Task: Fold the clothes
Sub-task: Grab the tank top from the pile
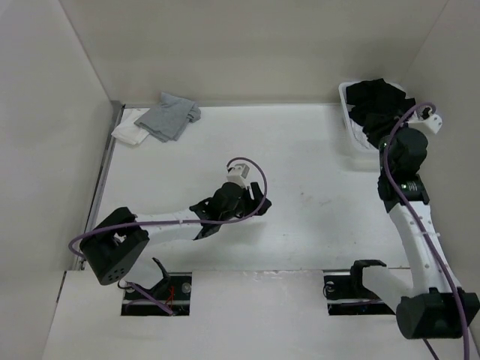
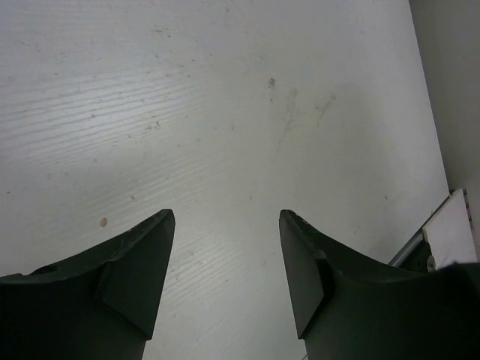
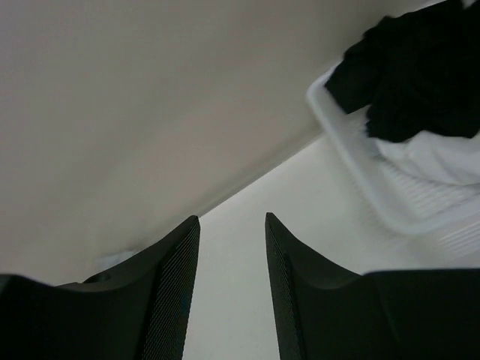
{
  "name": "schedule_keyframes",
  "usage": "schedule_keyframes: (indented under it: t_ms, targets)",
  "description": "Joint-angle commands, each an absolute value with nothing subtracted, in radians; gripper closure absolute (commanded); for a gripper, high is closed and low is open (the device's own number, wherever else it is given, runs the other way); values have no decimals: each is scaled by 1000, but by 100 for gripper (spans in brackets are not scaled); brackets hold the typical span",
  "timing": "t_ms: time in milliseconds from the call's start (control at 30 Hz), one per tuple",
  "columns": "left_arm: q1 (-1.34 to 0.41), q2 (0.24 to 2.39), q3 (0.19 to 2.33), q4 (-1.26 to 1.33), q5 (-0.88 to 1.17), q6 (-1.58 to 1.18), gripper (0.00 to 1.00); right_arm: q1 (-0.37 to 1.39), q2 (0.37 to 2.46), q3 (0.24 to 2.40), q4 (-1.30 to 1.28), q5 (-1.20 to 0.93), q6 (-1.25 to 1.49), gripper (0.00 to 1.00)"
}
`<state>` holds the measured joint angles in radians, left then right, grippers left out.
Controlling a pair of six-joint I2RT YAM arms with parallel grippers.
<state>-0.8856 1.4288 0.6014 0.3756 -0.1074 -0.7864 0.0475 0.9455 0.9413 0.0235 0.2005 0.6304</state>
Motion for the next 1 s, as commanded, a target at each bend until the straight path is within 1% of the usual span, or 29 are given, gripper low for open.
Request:
schedule_keyframes:
  t_ms: [0,67,100,133,167,200,300,333,367,433,533,567,667,733,800,900,933,967]
  targets:
    - [-906,1417,589,463,-66,-744,43,-34,1034,999,-31,232,601,57]
    - [-916,1425,578,488,-58,-739,43,-67,1081,1021,-14,241,597,63]
    - [-921,1427,572,498,-57,-738,43,-93,1116,1040,-11,236,594,72]
    - [-927,1433,565,517,-55,-735,43,-108,1143,1057,-15,230,594,79]
    - [-930,1440,555,541,-55,-729,43,-120,1176,1078,-23,227,592,92]
    - [-932,1451,546,566,-43,-726,43,-142,1240,1116,-29,229,583,100]
    - [-930,1457,538,586,-22,-726,43,-163,1334,1175,-43,242,568,100]
    - [-926,1463,534,597,-14,-724,43,-174,1385,1202,-37,256,555,96]
    - [-918,1468,529,604,-5,-723,43,-183,1460,1248,-35,285,545,81]
    - [-898,1468,523,609,14,-723,43,-194,1550,1313,-34,304,523,65]
    - [-875,1477,509,635,26,-723,43,-203,1681,1415,-34,336,485,53]
    - [-861,1486,505,652,34,-724,43,-212,1771,1499,-53,353,457,50]
    - [-840,1512,505,672,55,-726,43,-231,1914,1648,-107,364,433,48]
    - [-831,1532,506,686,60,-729,43,-239,1962,1698,-120,357,433,48]
    - [-818,1568,521,696,78,-738,44,-248,2084,1832,-159,362,425,48]
    - [-814,1575,526,703,84,-738,44,-254,2169,1928,-196,362,416,47]
    - [-811,1577,526,706,83,-736,44,-258,2207,1971,-216,354,422,49]
    - [-806,1577,525,706,81,-735,44,-262,2221,1983,-213,348,428,63]
